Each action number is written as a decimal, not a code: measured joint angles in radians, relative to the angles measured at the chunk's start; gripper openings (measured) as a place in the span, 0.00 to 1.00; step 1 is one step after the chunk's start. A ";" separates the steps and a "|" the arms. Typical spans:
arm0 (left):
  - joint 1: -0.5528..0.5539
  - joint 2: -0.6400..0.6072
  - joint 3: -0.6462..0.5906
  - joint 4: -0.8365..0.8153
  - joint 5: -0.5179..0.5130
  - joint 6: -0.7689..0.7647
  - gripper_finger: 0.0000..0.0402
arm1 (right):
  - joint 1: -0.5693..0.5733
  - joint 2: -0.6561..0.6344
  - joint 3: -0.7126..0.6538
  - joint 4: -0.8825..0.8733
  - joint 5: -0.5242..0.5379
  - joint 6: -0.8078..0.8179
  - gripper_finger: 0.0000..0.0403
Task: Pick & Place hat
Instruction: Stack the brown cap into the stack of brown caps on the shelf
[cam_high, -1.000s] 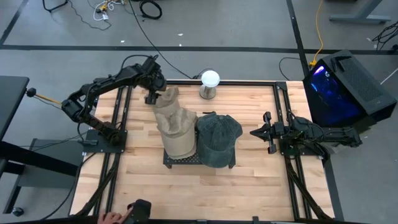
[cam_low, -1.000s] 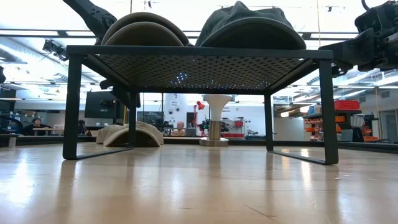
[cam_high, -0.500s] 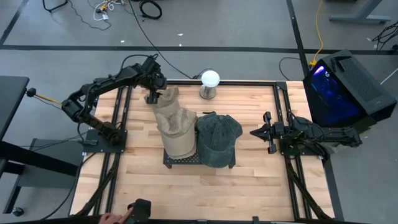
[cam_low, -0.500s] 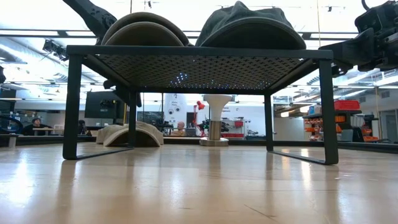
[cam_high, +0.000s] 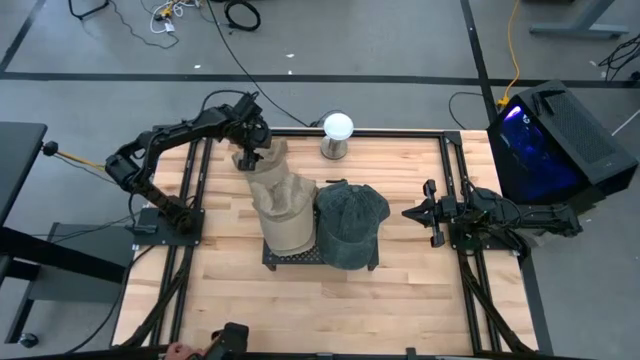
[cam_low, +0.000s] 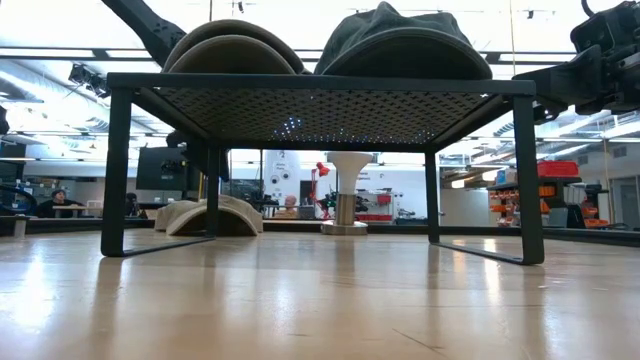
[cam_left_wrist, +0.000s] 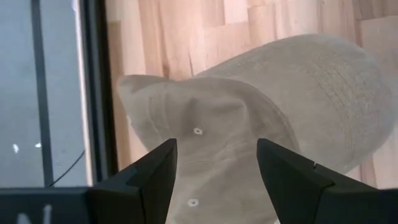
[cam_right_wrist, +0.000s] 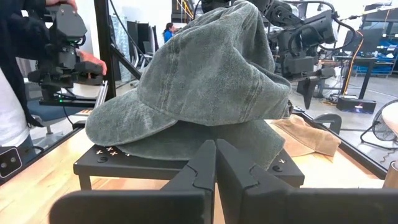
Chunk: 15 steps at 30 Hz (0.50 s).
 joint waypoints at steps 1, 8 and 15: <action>0.000 0.003 0.000 -0.007 0.000 0.000 0.57 | 0.000 0.000 0.000 0.000 0.000 0.000 0.04; -0.005 0.026 0.000 -0.076 0.000 -0.002 0.57 | 0.000 0.000 0.000 0.000 0.000 0.000 0.04; -0.005 0.056 0.000 -0.065 0.039 -0.003 0.56 | 0.000 0.000 0.000 0.000 0.000 0.000 0.04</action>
